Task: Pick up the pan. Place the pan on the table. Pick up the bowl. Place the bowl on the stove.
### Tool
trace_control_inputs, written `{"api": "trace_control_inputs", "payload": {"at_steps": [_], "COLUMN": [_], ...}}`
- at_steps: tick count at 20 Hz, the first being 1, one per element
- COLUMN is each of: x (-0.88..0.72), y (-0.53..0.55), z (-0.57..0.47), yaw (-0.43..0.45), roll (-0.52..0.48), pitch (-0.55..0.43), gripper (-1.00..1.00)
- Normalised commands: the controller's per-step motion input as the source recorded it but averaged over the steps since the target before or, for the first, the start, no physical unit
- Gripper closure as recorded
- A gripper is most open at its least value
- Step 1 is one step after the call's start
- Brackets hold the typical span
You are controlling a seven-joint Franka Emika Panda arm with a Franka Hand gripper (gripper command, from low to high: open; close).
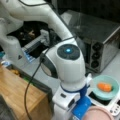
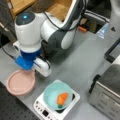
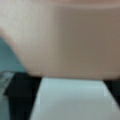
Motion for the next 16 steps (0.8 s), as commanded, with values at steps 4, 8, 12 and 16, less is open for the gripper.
{"api": "trace_control_inputs", "payload": {"at_steps": [4,8,12,16], "x": [0.37,0.39,0.37,0.34], "y": [-0.02,-0.03,-0.04,-0.03], "z": [0.00,0.05,0.07,-0.01], "yaw": [0.075,0.065,0.066,0.068], "roll": [-0.189,-0.179,-0.204,-0.235], "pitch": [0.131,0.124,0.128,0.100], "gripper": [1.00,1.00,1.00,1.00]}}
